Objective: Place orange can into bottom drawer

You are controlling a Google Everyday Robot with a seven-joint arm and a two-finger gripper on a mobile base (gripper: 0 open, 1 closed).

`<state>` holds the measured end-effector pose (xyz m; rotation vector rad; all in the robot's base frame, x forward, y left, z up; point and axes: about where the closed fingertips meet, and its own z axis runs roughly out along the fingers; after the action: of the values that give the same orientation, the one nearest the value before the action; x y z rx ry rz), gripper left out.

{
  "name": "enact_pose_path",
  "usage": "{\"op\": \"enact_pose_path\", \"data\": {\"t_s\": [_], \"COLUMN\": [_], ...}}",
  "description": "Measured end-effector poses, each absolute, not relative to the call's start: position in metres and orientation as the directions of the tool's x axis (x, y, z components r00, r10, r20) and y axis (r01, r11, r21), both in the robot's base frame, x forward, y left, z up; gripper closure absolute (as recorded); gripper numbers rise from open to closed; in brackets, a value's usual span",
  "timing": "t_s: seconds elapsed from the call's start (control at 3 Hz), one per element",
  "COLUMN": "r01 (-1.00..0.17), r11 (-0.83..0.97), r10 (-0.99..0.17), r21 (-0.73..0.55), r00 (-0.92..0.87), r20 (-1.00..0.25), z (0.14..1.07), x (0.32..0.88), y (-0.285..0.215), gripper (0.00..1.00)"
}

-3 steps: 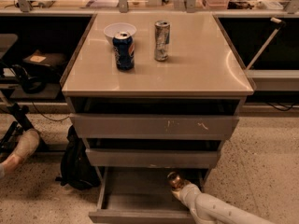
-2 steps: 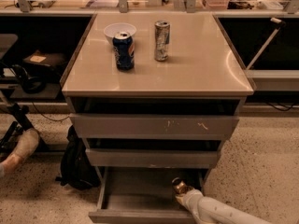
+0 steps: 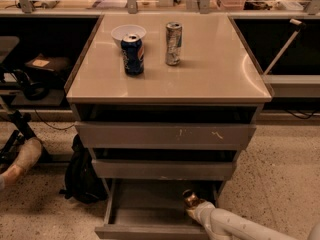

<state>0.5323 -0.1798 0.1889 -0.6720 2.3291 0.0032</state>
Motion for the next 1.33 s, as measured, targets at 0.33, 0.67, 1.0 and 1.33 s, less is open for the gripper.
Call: {"op": "enact_pose_path", "data": {"t_s": [0.33, 0.67, 1.0, 1.33], "r01": [-0.482, -0.480, -0.480, -0.480], "r11": [0.864, 0.865, 0.865, 0.865], "r10": [-0.452, -0.450, -0.451, -0.451], "r21": [-0.143, -0.145, -0.145, -0.145], "r00": [-0.619, -0.617, -0.617, -0.617], "r20": [-0.643, -0.646, -0.646, -0.646], "z": [0.1729, 0.1734, 0.1734, 0.1734], "x": [0.5490, 0.5526, 0.5526, 0.5526], "y": [-0.1633, -0.1635, -0.1635, -0.1635], "gripper": [1.00, 0.81, 0.58, 0.35]}}
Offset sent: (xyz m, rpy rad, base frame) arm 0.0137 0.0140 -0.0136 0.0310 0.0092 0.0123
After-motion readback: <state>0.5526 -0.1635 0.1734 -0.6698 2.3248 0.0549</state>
